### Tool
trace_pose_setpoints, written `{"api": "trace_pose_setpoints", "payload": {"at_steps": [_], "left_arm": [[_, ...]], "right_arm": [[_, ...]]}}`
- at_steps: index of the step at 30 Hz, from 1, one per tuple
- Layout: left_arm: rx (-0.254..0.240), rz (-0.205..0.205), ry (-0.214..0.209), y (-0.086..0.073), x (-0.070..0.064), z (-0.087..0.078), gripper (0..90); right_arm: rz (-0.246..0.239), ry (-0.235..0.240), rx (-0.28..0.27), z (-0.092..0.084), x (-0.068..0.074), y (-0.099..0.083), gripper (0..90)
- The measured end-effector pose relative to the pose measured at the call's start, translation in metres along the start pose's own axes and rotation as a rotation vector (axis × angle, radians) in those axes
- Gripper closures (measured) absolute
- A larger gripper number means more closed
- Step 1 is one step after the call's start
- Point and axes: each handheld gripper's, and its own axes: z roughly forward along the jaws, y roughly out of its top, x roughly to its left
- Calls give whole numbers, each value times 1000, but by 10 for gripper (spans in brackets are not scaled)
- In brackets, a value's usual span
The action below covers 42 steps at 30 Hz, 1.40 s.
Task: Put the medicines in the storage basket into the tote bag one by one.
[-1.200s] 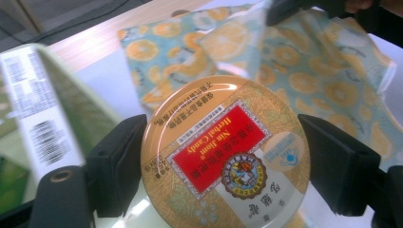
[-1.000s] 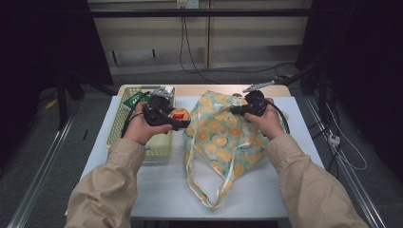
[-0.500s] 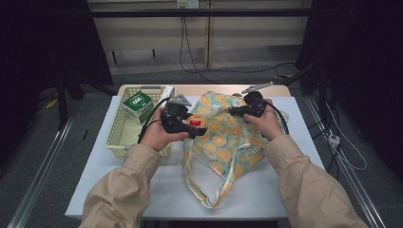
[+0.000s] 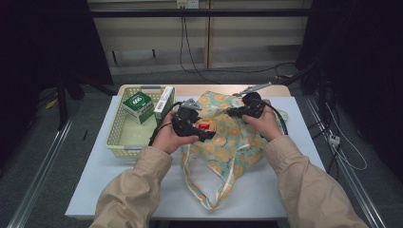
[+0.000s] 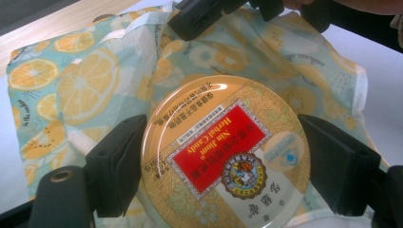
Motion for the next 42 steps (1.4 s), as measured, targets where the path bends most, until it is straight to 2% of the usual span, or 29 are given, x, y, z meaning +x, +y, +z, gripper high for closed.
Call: {"api": "trace_pose_setpoints", "payload": {"at_steps": [2, 3, 4, 20, 28, 34, 35, 36, 37, 38, 39, 42], "left_arm": [[-1, -2, 3, 0, -1, 3, 202], [4, 3, 22, 0, -2, 4, 202], [-1, 3, 7, -1, -1, 6, 202], [13, 0, 17, -4, -5, 34, 202], [12, -3, 20, -5, -6, 41, 202], [17, 7, -1, -5, -10, 43, 202], [21, 7, 15, -5, -12, 44, 202], [23, 11, -1, -5, -12, 45, 202], [21, 8, -4, -6, -12, 47, 202], [23, 9, 12, -6, -13, 48, 202], [23, 9, -6, -6, -12, 50, 202], [23, -5, 4, -8, -10, 58, 202]], "right_arm": [[0, 1, -3, 0, 0, 0, 886], [-1, 2, -3, 0, 0, 0, 886], [-2, 2, -2, 0, 0, 0, 886], [3, 13, -3, 1, 1, -3, 886], [5, 12, -5, -2, 0, -3, 886], [14, 7, -14, -2, 0, -2, 886], [11, 9, -11, -2, 0, -2, 886], [9, 10, -10, -1, 0, -2, 886], [9, 11, -9, -1, 0, -2, 886], [9, 11, -9, -1, 0, -2, 886], [8, 13, -9, -1, 1, -2, 886], [2, 18, -9, -1, 3, -2, 886]]}}
